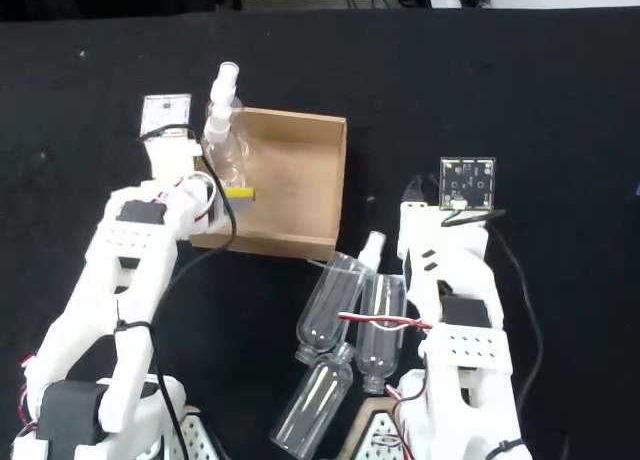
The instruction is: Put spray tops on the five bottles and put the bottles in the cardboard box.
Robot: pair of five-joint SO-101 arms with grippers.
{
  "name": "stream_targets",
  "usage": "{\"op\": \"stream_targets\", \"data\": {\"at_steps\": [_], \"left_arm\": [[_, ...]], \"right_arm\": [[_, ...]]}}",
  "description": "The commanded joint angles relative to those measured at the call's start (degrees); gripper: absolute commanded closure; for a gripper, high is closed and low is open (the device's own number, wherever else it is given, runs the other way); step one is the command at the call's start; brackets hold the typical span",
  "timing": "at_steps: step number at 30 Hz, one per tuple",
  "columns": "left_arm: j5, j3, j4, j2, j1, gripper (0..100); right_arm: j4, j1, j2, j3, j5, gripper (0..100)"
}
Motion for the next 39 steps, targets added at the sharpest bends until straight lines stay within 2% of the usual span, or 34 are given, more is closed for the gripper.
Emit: {"op": "stream_targets", "data": {"at_steps": [1,7,11,15,29,32,39], "left_arm": [[0.4,-6.0,0.7,-2.7,-1.7,66],[0.0,-6.6,2.8,-2.7,-2.3,66],[-0.1,-8.7,7.1,-2.7,-6.3,66],[-0.1,-8.5,8.0,-2.0,-8.7,66],[-0.1,-1.5,7.2,-2.0,-8.4,68],[-0.1,0.2,4.2,-2.0,-8.4,73],[0.4,4.3,-0.3,-2.0,-5.7,73]], "right_arm": [[-1.7,1.1,-0.7,-0.7,0.4,95.5],[-1.7,1.2,-0.7,-0.7,0.4,95.5],[-1.7,1.1,-0.7,-0.7,0.4,95.4],[-1.7,1.1,-0.7,-0.8,0.4,95.4],[-1.7,1.1,-0.7,-0.7,0.4,95.5],[-1.7,1.1,-0.7,-0.7,0.4,95.5],[-1.7,1.1,-0.7,-0.7,0.4,95.5]]}}
